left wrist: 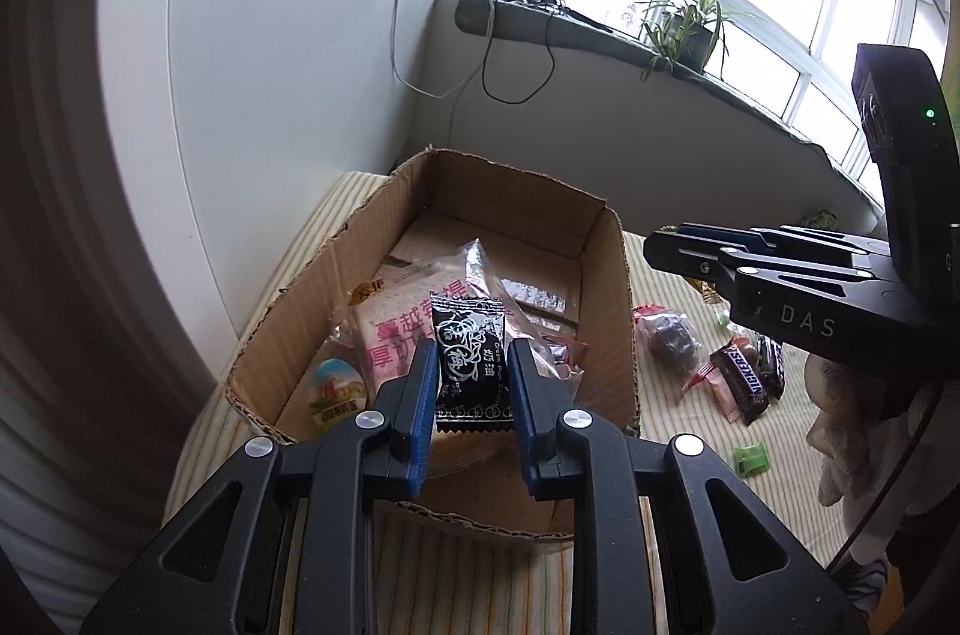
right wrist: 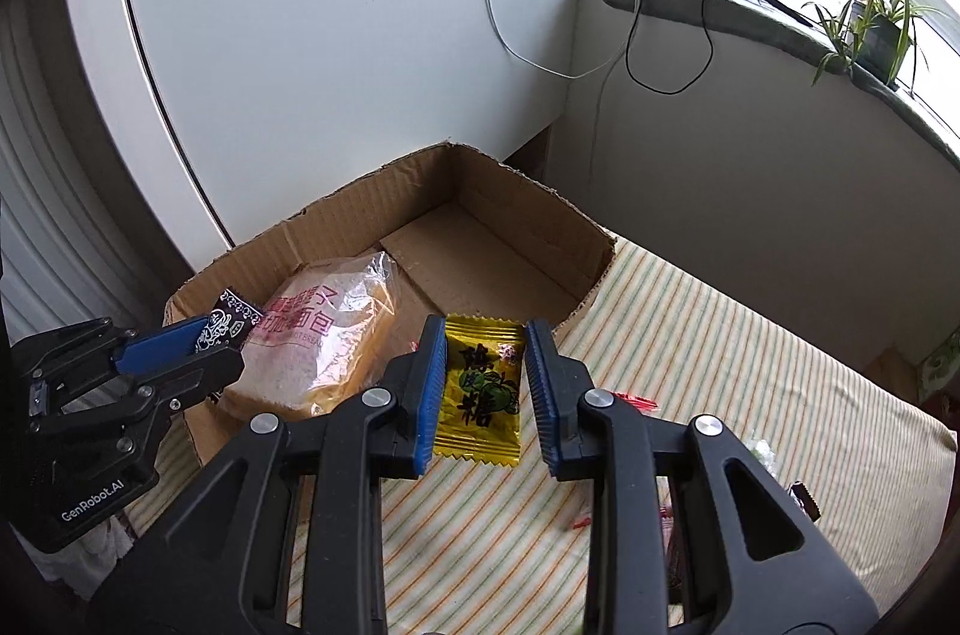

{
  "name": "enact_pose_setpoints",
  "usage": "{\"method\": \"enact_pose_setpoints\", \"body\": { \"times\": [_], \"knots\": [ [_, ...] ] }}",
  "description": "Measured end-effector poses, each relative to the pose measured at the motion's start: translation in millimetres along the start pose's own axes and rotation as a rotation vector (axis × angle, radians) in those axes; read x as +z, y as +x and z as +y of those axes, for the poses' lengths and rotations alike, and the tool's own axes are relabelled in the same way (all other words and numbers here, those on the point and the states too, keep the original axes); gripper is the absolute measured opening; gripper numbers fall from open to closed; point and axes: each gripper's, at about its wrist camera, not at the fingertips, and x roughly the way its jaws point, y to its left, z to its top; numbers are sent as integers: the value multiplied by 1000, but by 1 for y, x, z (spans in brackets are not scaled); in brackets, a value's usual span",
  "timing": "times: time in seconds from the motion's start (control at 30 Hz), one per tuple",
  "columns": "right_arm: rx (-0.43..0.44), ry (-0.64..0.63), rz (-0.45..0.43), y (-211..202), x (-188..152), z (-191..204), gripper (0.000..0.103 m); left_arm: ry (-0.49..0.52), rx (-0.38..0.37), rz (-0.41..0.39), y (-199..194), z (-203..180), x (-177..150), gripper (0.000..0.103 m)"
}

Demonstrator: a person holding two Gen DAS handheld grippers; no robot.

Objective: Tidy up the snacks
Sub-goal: 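Carry both snacks over the box and open both tools to drop them, then move the left tool to the green packet and close on it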

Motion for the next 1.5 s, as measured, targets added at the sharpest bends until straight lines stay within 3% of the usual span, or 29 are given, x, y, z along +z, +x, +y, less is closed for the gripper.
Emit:
{"method": "enact_pose_setpoints", "body": {
  "times": [0.27, 0.33, 0.37, 0.4, 0.47, 0.5, 0.77, 1.1, 1.5],
  "knots": [
    [28, -10, 12, 16, 7, 10, 28, -16, 0, 4, 2, 8, 1, 22],
    [42, -3, 15, 17, 8, 11, 35, -20, 2, 2, 2, 8, 1, 22],
    [47, -1, 14, 17, 8, 11, 46, -23, 2, 2, 3, 9, 2, 25],
    [47, 2, 8, 17, 8, 11, 58, -26, 4, 3, 3, 9, 2, 33],
    [38, 5, -10, 13, 8, 10, 68, -35, 9, -3, 2, 11, 3, 49],
    [32, 7, -14, 12, 8, 10, 72, -38, 11, -7, 1, 11, 3, 53],
    [15, 21, -37, 1, 8, 3, 86, -35, 15, -6, -1, 9, 3, 53],
    [0, 54, -58, -23, -1, -18, 86, -29, 5, -14, -8, -2, 1, 54],
    [-82, 166, -60, -64, -41, -101, 86, 18, -77, -20, -13, -47, -2, 54]
  ]
}}
